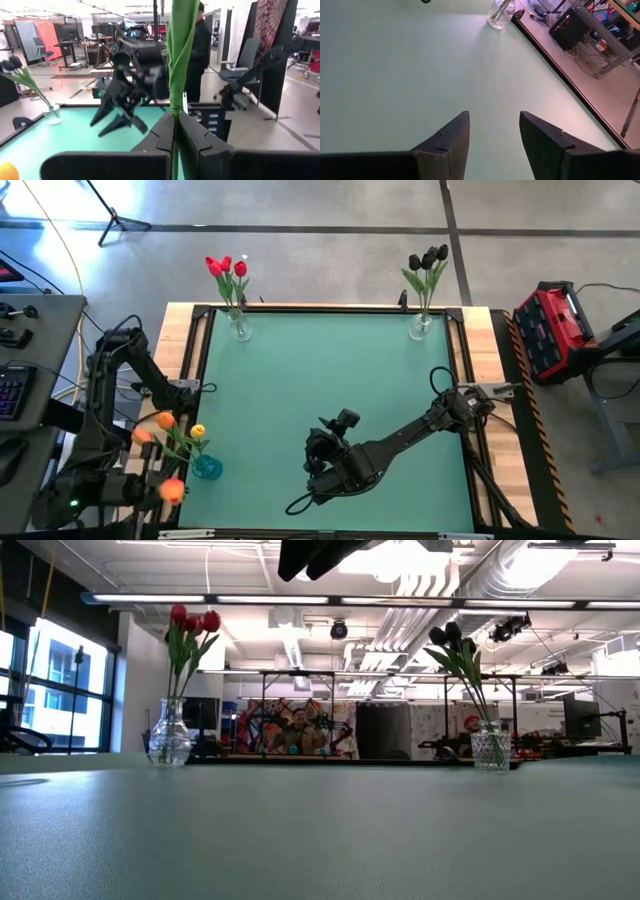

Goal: Sort flowers into vase by color
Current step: Put the orange tulip into the blue vase

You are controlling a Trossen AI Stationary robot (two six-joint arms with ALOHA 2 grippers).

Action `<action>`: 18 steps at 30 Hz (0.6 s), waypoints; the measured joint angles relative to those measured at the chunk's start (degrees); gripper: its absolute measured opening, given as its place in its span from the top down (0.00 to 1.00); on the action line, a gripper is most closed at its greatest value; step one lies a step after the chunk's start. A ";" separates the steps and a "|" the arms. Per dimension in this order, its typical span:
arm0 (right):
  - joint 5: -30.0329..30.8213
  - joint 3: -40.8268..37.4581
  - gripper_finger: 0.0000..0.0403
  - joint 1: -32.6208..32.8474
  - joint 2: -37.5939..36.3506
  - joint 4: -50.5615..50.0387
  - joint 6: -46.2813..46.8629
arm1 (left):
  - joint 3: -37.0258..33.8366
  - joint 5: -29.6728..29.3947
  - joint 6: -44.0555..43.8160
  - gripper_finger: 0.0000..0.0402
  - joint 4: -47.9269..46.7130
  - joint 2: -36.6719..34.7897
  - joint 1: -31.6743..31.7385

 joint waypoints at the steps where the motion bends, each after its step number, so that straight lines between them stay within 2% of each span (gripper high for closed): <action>1: -0.04 0.00 0.60 0.00 0.00 0.30 0.01 | -1.72 0.08 -0.04 1.00 1.65 -0.06 0.00; 5: -0.08 0.00 0.60 -0.01 0.00 0.63 -0.11 | -9.79 0.10 1.47 1.00 8.22 -1.16 1.37; 9: -0.20 0.00 0.60 0.00 0.00 0.58 -0.14 | -16.17 0.28 -0.32 1.00 10.34 -3.19 2.06; 18: -1.77 0.00 0.60 -0.13 -0.02 0.21 -0.41 | -18.07 0.06 7.96 1.00 10.64 -10.05 -5.00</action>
